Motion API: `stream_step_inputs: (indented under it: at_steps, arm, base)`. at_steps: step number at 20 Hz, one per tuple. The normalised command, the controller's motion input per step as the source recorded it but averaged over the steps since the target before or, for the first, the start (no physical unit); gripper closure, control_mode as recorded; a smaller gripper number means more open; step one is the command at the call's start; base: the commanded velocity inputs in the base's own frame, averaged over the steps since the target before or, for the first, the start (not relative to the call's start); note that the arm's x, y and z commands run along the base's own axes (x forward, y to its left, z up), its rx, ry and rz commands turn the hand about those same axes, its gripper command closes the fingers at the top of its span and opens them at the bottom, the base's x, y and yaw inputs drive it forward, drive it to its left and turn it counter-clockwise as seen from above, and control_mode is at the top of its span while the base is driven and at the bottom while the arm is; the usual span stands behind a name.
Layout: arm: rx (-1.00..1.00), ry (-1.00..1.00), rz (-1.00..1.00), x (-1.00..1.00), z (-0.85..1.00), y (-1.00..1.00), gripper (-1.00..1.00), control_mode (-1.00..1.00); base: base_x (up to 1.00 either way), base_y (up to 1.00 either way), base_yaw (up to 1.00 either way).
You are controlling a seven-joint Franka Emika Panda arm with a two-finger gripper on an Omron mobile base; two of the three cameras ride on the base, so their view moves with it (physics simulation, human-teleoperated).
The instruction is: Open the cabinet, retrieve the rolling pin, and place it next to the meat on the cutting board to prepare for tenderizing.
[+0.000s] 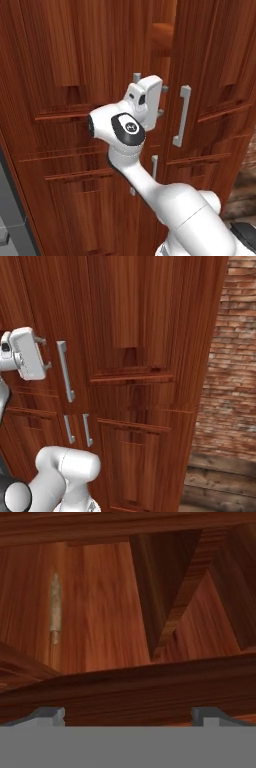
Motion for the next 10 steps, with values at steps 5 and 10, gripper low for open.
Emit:
stream_step_inputs:
  at_steps: [5,10]
  arm:
    - [0.06,0.0,-0.13,-0.62,-0.11,-0.7,-1.0,-1.0]
    - [0.07,0.0,-0.2,-0.79,-0.17,-0.78,-1.0,-1.0]
  base:
    - [0.0,0.0,0.0]
    - [0.0,0.0,0.0]
